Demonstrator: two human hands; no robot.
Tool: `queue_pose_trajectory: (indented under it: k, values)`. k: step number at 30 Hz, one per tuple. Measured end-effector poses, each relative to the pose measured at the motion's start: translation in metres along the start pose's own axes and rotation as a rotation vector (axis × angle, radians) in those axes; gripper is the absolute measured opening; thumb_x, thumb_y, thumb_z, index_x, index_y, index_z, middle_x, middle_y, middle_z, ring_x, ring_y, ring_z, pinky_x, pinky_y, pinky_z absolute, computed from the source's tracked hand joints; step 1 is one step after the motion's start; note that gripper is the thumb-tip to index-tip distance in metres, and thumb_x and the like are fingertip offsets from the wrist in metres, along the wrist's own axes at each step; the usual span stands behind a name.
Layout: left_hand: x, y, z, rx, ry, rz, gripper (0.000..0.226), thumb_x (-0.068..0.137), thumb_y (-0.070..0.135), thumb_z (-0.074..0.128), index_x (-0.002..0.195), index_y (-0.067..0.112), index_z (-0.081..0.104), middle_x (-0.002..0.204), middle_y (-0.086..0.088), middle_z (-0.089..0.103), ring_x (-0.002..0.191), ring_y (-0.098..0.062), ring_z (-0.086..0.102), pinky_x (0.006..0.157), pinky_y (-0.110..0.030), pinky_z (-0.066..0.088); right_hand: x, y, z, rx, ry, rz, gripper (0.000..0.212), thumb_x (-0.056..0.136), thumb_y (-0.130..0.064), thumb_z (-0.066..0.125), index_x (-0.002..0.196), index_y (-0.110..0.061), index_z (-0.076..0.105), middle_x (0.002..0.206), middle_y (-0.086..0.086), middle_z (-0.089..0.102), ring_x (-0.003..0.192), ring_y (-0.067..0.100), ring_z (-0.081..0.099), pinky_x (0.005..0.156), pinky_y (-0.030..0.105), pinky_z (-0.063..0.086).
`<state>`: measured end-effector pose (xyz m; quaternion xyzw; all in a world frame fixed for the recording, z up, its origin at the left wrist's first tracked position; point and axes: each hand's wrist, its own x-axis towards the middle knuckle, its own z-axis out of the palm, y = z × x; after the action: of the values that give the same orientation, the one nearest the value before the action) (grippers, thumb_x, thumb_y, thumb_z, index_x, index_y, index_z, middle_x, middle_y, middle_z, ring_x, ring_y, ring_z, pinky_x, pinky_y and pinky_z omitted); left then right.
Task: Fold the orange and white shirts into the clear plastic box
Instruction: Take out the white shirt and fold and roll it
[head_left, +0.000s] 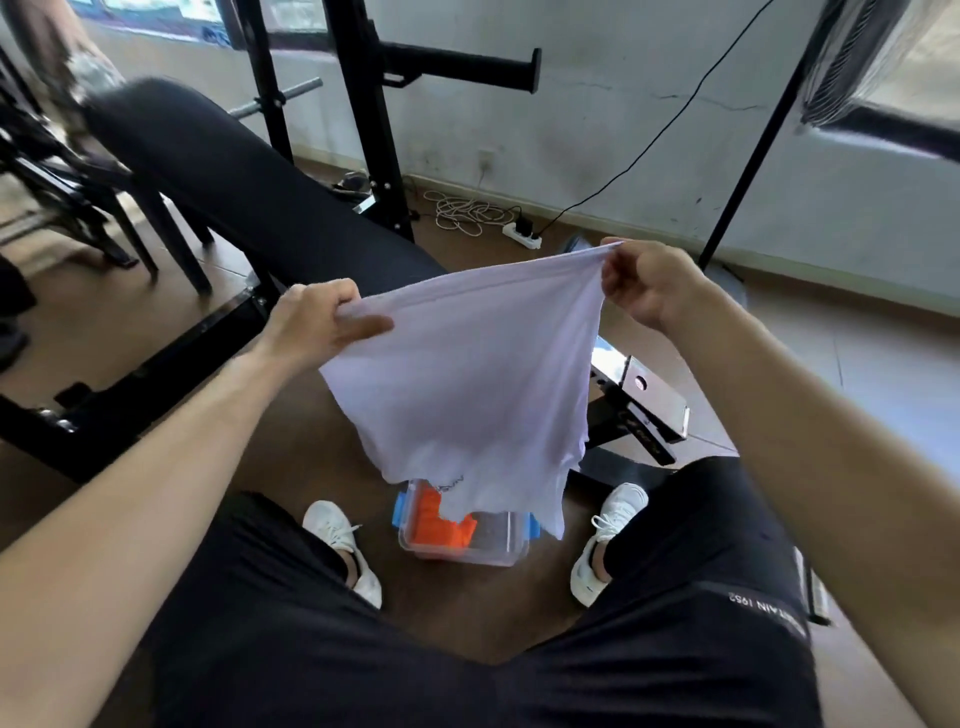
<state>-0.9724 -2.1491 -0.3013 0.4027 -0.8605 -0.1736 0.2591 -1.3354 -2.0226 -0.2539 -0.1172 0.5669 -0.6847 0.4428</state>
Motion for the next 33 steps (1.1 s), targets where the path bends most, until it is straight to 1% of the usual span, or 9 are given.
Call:
queue_pose_trajectory:
  k: [3,8,13,16,18,22,25,30,33]
  values:
    - [-0.003,-0.01,-0.014,0.071,-0.135,0.096,0.052,0.072,0.071,0.073,0.061,0.023,0.058,0.057,0.001,0.058,0.057,-0.027,0.055,0.057,-0.04,0.047,0.001,-0.018,-0.006,-0.128,-0.005,-0.044,0.02,0.093,0.004,0.056,0.082,-0.005,0.07,0.067,0.008,0.056,0.048,0.013,0.053,0.046,0.02,0.047]
    - [-0.005,-0.022,-0.009,0.018,-0.084,-0.099,0.009,0.088,0.027,0.075,0.079,0.024,0.072,0.078,0.001,0.072,0.08,-0.025,0.067,0.073,-0.037,0.051,0.0,-0.023,-0.016,-0.314,0.056,-0.109,0.015,0.084,0.005,0.063,0.076,-0.004,0.072,0.062,0.006,0.05,0.048,0.015,0.042,0.048,0.024,0.038]
    - [-0.007,-0.027,-0.009,-0.038,0.024,-0.258,0.021,0.098,0.036,0.061,0.088,0.017,0.062,0.08,-0.003,0.063,0.081,-0.029,0.059,0.074,-0.04,0.045,0.0,-0.017,-0.025,-0.699,0.125,-0.305,0.016,0.078,-0.002,0.066,0.067,-0.012,0.074,0.065,0.009,0.06,0.057,0.021,0.05,0.057,0.028,0.045]
    - [-0.008,-0.022,-0.014,0.03,0.115,-0.278,0.028,0.102,0.044,0.05,0.096,0.018,0.058,0.081,-0.003,0.063,0.084,-0.036,0.061,0.075,-0.046,0.048,-0.009,-0.017,-0.026,-1.193,0.131,-0.506,0.018,0.079,-0.007,0.064,0.083,-0.012,0.08,0.088,0.012,0.074,0.085,0.028,0.066,0.078,0.031,0.052]
    - [-0.005,-0.01,-0.018,0.112,0.182,-0.292,0.031,0.105,0.043,0.043,0.105,0.015,0.054,0.091,-0.012,0.066,0.089,-0.042,0.061,0.076,-0.047,0.044,-0.017,-0.02,-0.021,-1.352,0.137,-0.579,0.025,0.082,-0.006,0.059,0.092,-0.009,0.081,0.097,0.018,0.076,0.096,0.037,0.066,0.083,0.033,0.05]
    - [0.007,0.013,-0.027,0.166,0.3,-0.347,0.038,0.107,0.041,0.036,0.116,0.006,0.047,0.103,-0.022,0.063,0.099,-0.05,0.058,0.076,-0.047,0.035,-0.016,-0.026,-0.007,-1.14,0.287,-0.509,0.024,0.088,-0.007,0.05,0.076,-0.002,0.07,0.088,0.021,0.066,0.075,0.035,0.052,0.071,0.034,0.047]
    - [0.006,0.018,-0.031,0.229,0.278,-0.295,0.049,0.104,0.054,0.035,0.105,0.008,0.052,0.092,-0.02,0.062,0.09,-0.045,0.058,0.074,-0.046,0.037,-0.01,-0.021,-0.006,-0.842,0.254,-0.322,0.025,0.092,0.0,0.044,0.072,-0.008,0.057,0.08,0.021,0.064,0.051,0.031,0.06,0.061,0.036,0.057]
    - [-0.008,-0.008,-0.028,0.152,-0.067,-0.146,0.061,0.088,0.076,0.049,0.058,0.022,0.052,0.056,0.003,0.052,0.059,-0.023,0.051,0.064,-0.043,0.044,-0.011,-0.003,-0.034,-0.808,0.229,-0.306,0.032,0.09,0.002,0.05,0.068,-0.015,0.066,0.065,0.013,0.061,0.047,0.022,0.057,0.049,0.026,0.058]
    - [-0.02,-0.024,-0.022,0.004,-0.232,-0.123,0.042,0.079,0.062,0.07,0.051,0.033,0.061,0.046,0.008,0.048,0.049,-0.005,0.045,0.057,-0.031,0.04,-0.007,0.003,-0.047,-0.72,0.189,-0.222,0.03,0.093,0.005,0.049,0.077,-0.01,0.069,0.066,0.013,0.063,0.042,0.015,0.06,0.04,0.019,0.05]
